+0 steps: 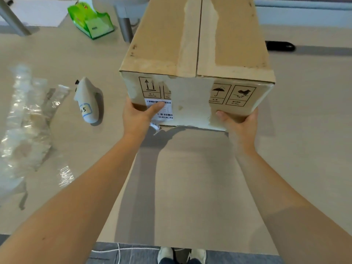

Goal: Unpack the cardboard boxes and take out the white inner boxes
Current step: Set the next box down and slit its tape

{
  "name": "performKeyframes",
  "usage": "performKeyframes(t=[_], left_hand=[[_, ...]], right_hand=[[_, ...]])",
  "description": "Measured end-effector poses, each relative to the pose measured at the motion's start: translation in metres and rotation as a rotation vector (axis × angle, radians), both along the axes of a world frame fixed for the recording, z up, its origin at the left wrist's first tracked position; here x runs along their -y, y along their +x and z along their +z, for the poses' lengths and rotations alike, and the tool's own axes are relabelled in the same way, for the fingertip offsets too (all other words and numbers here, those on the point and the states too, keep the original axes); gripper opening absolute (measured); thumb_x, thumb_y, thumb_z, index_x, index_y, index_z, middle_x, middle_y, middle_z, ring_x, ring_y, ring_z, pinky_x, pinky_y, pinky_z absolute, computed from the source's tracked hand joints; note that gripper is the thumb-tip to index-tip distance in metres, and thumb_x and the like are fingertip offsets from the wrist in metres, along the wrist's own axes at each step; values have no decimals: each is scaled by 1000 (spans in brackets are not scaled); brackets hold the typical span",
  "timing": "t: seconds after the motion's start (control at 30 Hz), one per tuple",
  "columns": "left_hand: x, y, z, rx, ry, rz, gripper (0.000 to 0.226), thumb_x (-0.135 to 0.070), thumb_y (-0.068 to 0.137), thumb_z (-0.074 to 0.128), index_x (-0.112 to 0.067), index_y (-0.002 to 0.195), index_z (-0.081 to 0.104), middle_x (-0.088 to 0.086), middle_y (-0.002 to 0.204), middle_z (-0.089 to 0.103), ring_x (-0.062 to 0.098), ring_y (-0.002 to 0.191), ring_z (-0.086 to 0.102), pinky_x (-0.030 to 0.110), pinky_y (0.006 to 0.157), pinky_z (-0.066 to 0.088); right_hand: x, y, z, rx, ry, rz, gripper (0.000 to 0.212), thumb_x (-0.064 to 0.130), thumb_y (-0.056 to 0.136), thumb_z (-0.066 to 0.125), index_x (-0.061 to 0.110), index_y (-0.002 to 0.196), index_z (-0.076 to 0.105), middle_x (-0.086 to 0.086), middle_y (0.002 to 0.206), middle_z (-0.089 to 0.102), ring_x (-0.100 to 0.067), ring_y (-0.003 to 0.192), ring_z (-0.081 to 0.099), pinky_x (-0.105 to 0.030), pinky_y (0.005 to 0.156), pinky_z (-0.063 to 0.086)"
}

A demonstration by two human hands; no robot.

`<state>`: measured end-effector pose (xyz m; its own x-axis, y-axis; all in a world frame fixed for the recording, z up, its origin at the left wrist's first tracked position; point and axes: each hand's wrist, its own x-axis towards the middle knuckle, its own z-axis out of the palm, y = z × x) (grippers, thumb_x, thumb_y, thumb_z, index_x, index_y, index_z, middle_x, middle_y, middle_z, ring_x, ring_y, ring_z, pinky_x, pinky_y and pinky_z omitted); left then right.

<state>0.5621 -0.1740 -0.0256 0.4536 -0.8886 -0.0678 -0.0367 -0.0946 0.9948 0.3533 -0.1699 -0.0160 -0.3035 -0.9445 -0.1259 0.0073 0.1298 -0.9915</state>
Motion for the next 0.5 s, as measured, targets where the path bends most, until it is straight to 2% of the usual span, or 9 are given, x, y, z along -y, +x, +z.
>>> performKeyframes(t=[0.17,0.27,0.33,0.4,0.5], left_hand=[[1,-3,-1,-39,-33,40,53,-8,72,76,-1,119,53,-4,98,65,8,92,64,19,74,55],[1,-4,7,-93,-45,61,42,-8,70,77,-10,107,57,-7,93,66,10,91,65,23,75,55],[-2,-6,16,-115,-52,85,36,-11,69,79,-18,97,58,-7,90,66,13,89,66,28,76,55],[-9,-8,31,-91,-59,101,34,-15,69,80,-20,94,58,-8,87,66,11,85,66,24,71,55],[-19,-15,55,-54,-75,109,29,-22,69,81,-24,87,58,-11,81,65,4,76,65,25,69,55]], right_hand=[[-1,3,1,26,-31,-43,63,19,53,74,20,110,47,9,99,63,-8,92,62,-43,85,54],[-3,5,7,18,-70,-72,60,19,53,74,18,109,49,8,98,63,-7,90,62,-27,79,53],[-6,6,16,-8,-87,-93,59,19,56,76,17,109,52,8,98,63,-7,90,62,-21,77,53],[-11,4,28,-42,-98,-112,54,15,64,80,15,111,54,9,97,63,-5,87,61,-13,72,51],[-20,0,49,-84,-116,-143,43,15,70,77,16,108,56,15,89,60,3,79,58,-10,64,48]])
